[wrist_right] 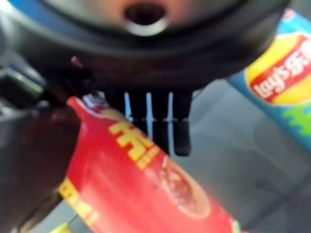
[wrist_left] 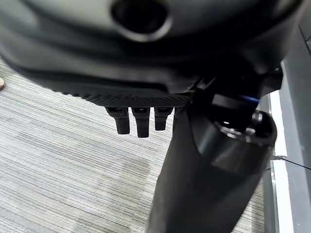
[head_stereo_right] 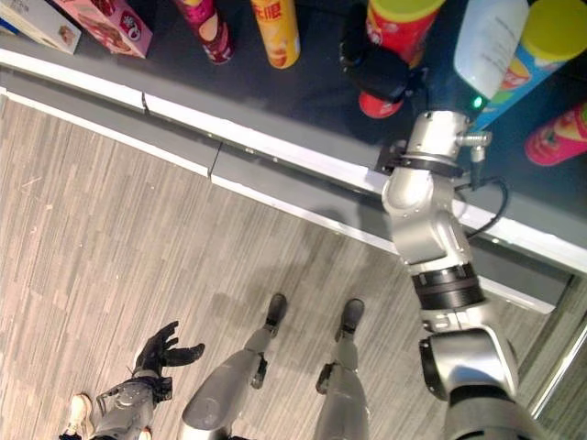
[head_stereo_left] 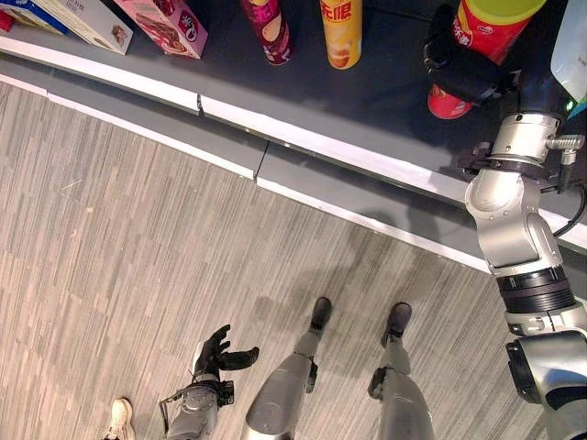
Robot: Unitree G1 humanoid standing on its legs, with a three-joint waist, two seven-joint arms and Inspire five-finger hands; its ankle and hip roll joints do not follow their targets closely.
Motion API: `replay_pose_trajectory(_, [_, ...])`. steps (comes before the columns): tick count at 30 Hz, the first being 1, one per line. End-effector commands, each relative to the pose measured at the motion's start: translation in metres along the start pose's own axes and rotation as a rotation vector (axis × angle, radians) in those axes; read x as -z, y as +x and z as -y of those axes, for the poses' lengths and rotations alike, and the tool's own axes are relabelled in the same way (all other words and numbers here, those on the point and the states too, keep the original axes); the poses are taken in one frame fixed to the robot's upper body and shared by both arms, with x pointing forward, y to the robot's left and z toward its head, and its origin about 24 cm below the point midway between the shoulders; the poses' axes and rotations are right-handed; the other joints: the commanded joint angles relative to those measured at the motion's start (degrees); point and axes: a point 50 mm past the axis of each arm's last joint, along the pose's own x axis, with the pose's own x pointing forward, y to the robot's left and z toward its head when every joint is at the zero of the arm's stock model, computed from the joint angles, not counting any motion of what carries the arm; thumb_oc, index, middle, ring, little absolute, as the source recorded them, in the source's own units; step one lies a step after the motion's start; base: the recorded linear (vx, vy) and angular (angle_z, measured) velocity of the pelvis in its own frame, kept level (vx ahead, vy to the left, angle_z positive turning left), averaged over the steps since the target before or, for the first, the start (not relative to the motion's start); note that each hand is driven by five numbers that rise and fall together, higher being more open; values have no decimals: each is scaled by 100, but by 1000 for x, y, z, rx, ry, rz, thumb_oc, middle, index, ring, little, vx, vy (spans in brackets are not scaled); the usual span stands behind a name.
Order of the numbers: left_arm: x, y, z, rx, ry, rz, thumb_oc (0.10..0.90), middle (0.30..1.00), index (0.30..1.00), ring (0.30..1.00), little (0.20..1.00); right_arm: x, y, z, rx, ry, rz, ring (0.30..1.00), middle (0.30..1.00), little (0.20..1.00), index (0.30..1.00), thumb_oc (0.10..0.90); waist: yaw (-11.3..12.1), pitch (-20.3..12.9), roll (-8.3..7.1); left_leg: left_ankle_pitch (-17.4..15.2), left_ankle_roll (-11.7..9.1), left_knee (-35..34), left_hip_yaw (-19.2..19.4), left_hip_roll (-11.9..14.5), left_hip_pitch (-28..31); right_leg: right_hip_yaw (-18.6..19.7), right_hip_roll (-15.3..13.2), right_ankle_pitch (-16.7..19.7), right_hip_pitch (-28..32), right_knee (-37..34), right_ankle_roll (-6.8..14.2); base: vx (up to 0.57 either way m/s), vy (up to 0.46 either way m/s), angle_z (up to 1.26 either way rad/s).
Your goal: Put the goods on the table back onto the shelves and tidy them up.
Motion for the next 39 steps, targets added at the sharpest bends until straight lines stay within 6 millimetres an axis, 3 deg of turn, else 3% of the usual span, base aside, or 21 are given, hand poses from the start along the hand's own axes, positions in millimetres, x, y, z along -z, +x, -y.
replay_pose_trajectory(1, [4, -3, -33, -107, 71, 16, 800, 900, 900, 900, 900, -53, 43, 38, 272, 52, 232, 300, 300, 300, 300, 400, 34, -364, -169, -245, -158, 22, 26, -123, -316, 444, -598, -371, 331, 61, 780, -6, 41, 7])
replay_pose_trajectory(17, [-7, 0, -24, -92, 54, 60, 800, 900, 900, 900, 900, -44, 67, 52, 357, -25, 198, 300, 300, 300, 300, 400, 196, -219, -35, -169, -155, 22, -59, -231, -634, 375, -687, -309, 60, 67, 839, 5, 18, 5])
replay_pose_trajectory(30, [-7, 1, -19, -84, 58, 50, 800, 900, 900, 900, 900, -38, 63, 35, 308, 21, 129, 300, 300, 300, 300, 400, 255, -184, -84, -173, -130, 22, -80, -247, -663, 325, -730, -303, 47, 70, 853, 8, 13, 4])
replay_pose_trajectory(39, [-3, 1, -20, -84, 65, 38, 800, 900, 900, 900, 900, -31, 67, 28, 270, 26, 86, 300, 300, 300, 300, 400, 256, -180, -16, -163, -160, 22, -86, -267, -677, 291, -746, -286, 23, 67, 858, 0, 0, 0])
